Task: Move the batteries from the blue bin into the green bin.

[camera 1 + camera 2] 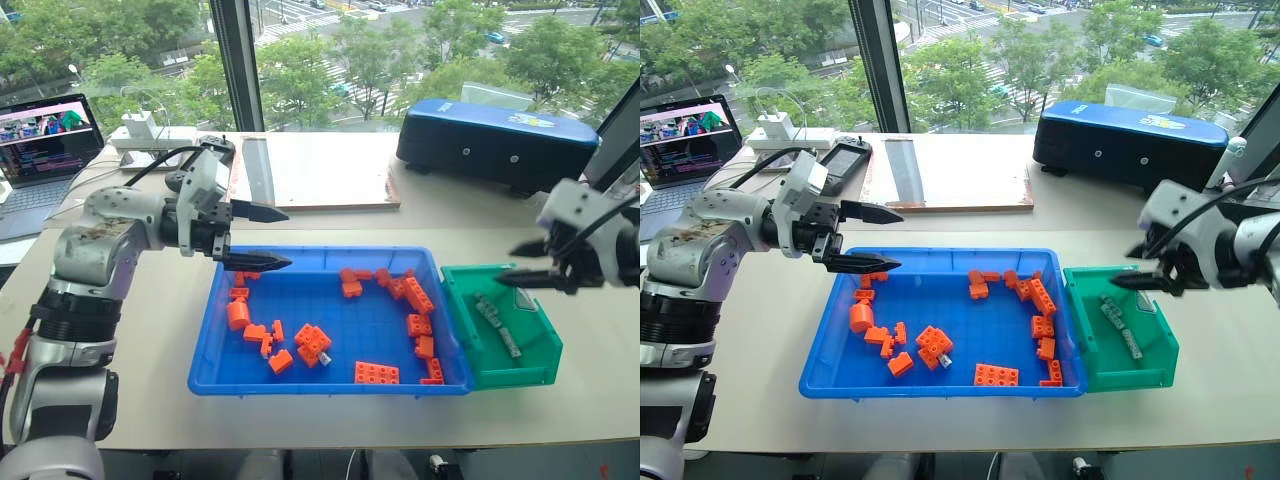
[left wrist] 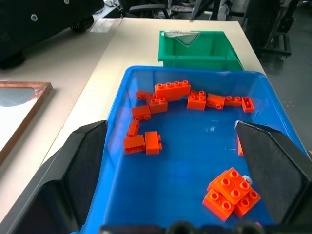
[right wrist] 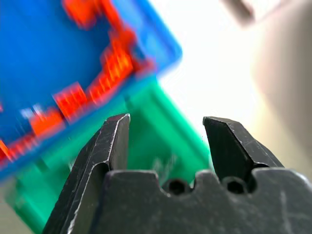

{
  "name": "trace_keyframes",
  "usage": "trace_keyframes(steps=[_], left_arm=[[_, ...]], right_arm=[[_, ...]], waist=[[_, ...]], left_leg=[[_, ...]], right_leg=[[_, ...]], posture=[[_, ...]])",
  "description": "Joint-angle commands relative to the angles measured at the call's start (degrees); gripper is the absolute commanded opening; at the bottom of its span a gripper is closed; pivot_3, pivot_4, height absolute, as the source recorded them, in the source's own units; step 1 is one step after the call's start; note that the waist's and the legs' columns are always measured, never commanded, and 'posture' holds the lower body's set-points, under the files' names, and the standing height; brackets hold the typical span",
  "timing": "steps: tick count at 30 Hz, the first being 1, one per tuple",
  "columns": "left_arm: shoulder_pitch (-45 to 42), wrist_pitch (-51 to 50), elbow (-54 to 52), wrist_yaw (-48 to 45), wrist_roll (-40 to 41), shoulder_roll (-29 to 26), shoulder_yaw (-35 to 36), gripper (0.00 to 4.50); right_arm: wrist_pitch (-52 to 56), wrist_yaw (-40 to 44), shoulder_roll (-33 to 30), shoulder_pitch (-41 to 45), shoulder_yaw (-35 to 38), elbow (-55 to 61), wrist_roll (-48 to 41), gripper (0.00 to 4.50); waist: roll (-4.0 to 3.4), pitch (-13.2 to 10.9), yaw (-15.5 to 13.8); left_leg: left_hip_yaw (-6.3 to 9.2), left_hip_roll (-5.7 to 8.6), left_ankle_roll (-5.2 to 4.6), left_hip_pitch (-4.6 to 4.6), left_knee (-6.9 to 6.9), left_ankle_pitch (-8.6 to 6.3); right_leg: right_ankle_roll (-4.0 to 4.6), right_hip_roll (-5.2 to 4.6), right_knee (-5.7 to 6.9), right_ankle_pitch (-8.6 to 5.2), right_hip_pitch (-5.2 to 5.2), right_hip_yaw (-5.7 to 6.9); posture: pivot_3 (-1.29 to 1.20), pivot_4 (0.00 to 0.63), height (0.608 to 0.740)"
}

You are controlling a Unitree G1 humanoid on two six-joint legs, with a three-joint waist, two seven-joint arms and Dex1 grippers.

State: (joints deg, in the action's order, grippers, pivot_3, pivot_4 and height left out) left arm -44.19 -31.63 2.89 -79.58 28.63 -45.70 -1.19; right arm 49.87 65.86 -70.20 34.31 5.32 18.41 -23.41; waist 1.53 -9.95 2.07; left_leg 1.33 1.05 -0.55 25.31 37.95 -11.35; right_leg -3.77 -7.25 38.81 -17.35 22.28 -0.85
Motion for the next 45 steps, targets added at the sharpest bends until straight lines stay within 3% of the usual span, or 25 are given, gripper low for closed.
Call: trace_keyframes(steps=[1,3,8,12,19,25,28,31,45], left_arm=[[1.3,-0.3,-1.9,1.2,-0.2,-2.7,2.1,4.50],[2.8,-0.5,-2.6,1.5,-0.3,-3.9,2.4,4.50],[7.6,-1.8,-6.6,3.7,0.4,-7.2,4.7,4.50],[9.3,-4.1,-10.0,5.0,2.3,-8.2,6.3,4.50],[9.3,-5.0,-10.9,5.5,2.8,-9.4,6.6,4.50],[8.1,-5.3,-11.8,6.0,2.8,-9.7,6.1,4.50],[8.1,-5.3,-11.9,6.1,2.9,-9.9,6.2,4.50],[8.6,-5.5,-12.4,6.5,3.1,-10.1,6.6,4.50],[11.6,-6.6,-14.8,8.7,4.3,-11.3,8.8,4.50]], right_arm=[[-0.9,-2.2,2.7,4.6,-2.0,2.9,-0.7,2.85],[4.0,-0.5,4.3,7.4,-5.4,3.6,-3.6,2.85],[7.4,-1.3,15.3,12.5,-17.6,5.1,-4.4,2.85],[4.0,-0.9,20.8,13.7,-27.9,3.7,0.3,2.85],[-7.1,2.5,26.1,13.1,-37.8,1.8,7.0,2.85],[-13.8,2.9,31.9,15.1,-40.0,-5.8,12.0,2.85],[-14.8,4.2,34.1,16.5,-39.4,-8.7,12.6,3.47],[-18.0,4.9,35.3,17.7,-40.1,-11.1,14.6,4.48],[-21.0,10.5,39.8,16.7,-41.8,-15.9,17.3,4.48]], waist=[[0.00,0.0,0.1],[0.00,0.0,0.0],[0.01,0.0,0.6],[0.00,0.0,0.1],[0.00,0.0,0.0],[0.01,0.0,0.3],[0.01,0.0,0.5],[0.01,0.0,0.4],[0.01,0.0,0.4]], left_leg=[[-0.01,0.01,0.00,0.00,0.00,0.00],[-0.02,0.01,0.00,0.00,0.00,0.00],[0.01,-0.02,0.00,-0.02,0.00,0.00],[0.03,0.01,0.00,0.02,0.00,0.00],[0.04,0.08,0.00,0.02,0.01,0.00],[0.05,0.06,0.02,0.00,0.00,0.01],[0.05,0.06,0.04,0.00,0.00,0.02],[0.07,0.04,0.04,-0.01,0.00,0.03],[0.09,0.04,0.06,-0.01,0.00,0.04]], right_leg=[[0.00,0.00,-0.01,0.00,0.00,-0.01],[0.00,-0.04,0.03,0.00,0.01,-0.03],[0.00,0.01,0.04,0.00,0.02,-0.02],[0.00,-0.02,0.09,0.00,0.06,-0.01],[0.00,-0.04,0.09,0.00,0.03,0.03],[0.00,-0.01,0.13,0.00,0.07,0.05],[0.00,0.00,0.16,0.00,0.10,0.04],[0.00,0.01,0.18,0.00,0.10,0.06],[0.00,0.03,0.20,0.00,0.10,0.07]], posture=[[0.00,0.150,0.732],[0.00,0.150,0.732],[0.00,0.150,0.732],[0.00,0.150,0.732],[0.00,0.150,0.732],[0.00,0.150,0.732],[0.00,0.150,0.732],[0.00,0.150,0.732],[0.00,0.150,0.732]])
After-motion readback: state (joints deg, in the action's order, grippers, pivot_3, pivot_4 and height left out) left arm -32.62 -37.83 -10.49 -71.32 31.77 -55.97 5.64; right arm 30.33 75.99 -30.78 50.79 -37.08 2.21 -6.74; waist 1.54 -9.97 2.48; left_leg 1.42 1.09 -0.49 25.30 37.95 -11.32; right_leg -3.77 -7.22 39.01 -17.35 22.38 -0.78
